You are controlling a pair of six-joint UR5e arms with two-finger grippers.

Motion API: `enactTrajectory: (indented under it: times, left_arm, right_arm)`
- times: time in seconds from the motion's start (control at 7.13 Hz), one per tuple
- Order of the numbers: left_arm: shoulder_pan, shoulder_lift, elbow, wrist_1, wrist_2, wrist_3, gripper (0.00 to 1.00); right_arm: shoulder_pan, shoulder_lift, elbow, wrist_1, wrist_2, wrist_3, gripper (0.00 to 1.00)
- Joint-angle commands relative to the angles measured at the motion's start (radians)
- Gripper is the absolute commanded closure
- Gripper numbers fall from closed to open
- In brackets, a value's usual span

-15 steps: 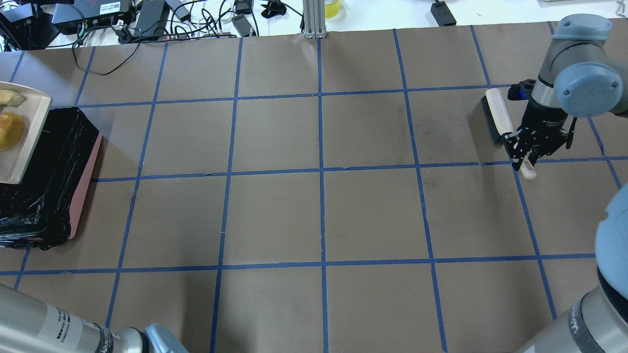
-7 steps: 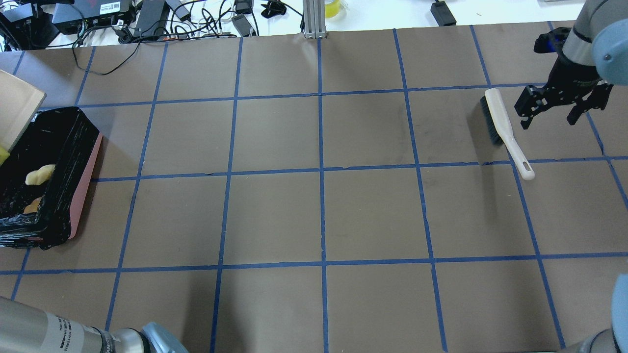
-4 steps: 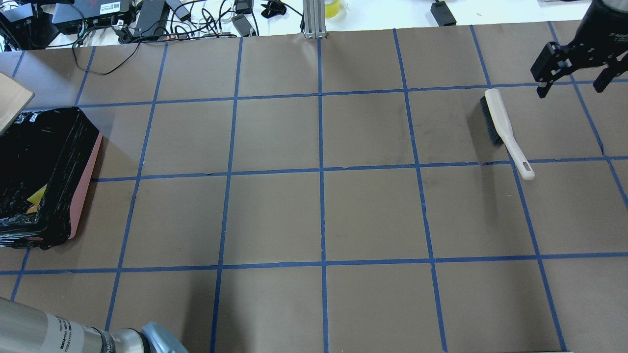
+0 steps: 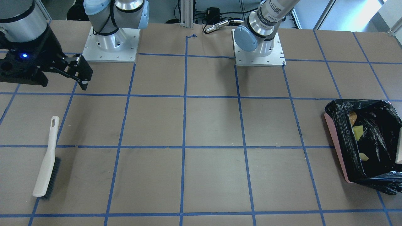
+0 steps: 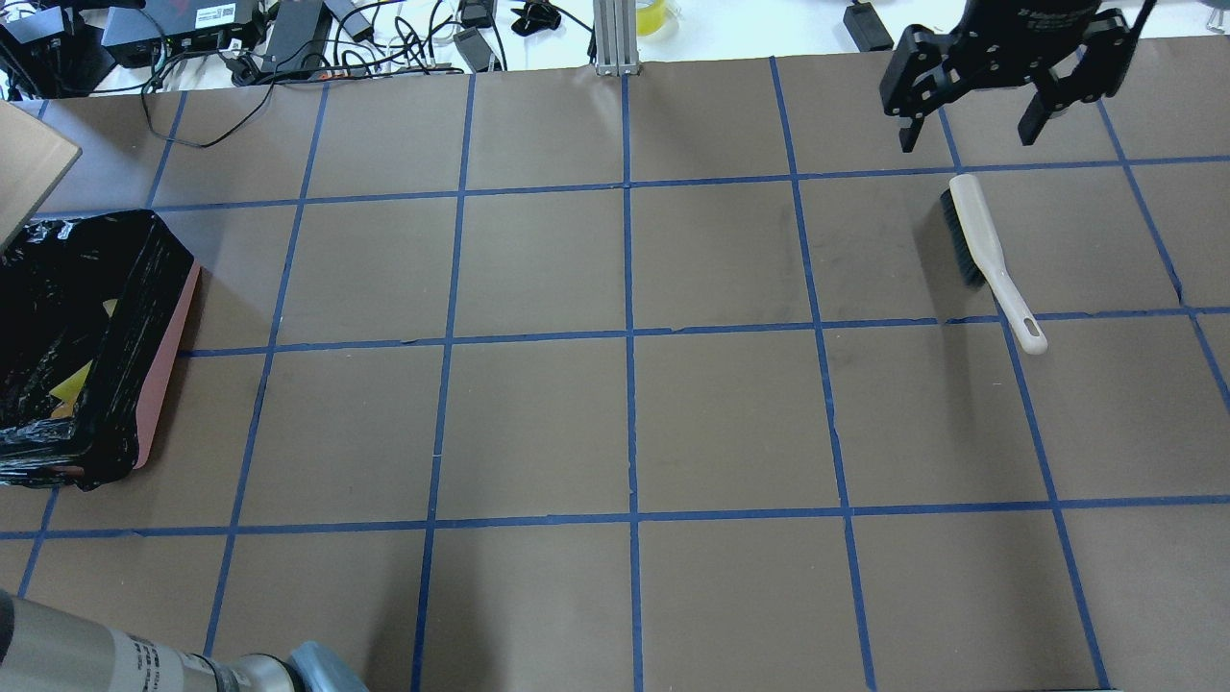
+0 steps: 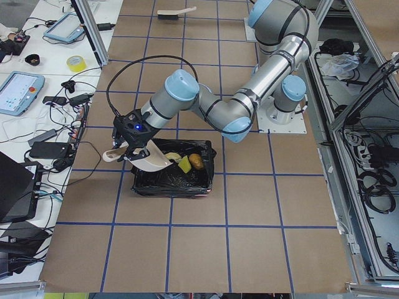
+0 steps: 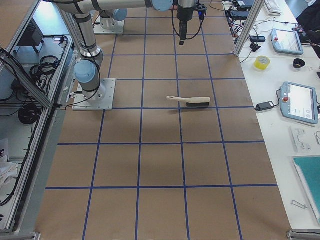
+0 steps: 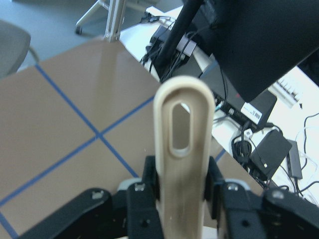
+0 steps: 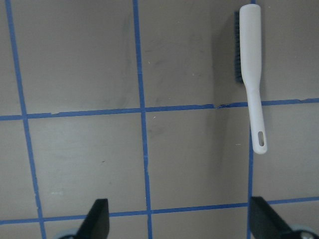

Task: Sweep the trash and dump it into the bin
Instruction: 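Release the white brush on the table with the right gripper and raise it, then bring the empty dustpan back and lower it onto the table with the left gripper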

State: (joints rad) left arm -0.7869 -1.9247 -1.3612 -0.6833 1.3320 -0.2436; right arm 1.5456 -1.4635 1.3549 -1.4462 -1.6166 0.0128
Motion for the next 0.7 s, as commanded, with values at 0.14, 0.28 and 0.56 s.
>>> enactTrajectory:
  times: [0.14,0.28,0.56]
  left_arm:
    - [-0.303,0.036,-0.001,-0.136,0.296,-0.393,1.00]
    - [-0.345,0.009,-0.015,-0.142,0.308,-0.466,1.00]
    - [-0.437,-0.026,-0.085,-0.145,0.306,-0.761,1.00]
  right_arm:
    - [0.021,-0.056,0.089,-0.029,0.034,0.010,0.00]
    - [0.021,-0.084,0.146,-0.134,0.037,0.015,0.00]
    - [0.019,-0.077,0.145,-0.183,0.044,0.012,0.00]
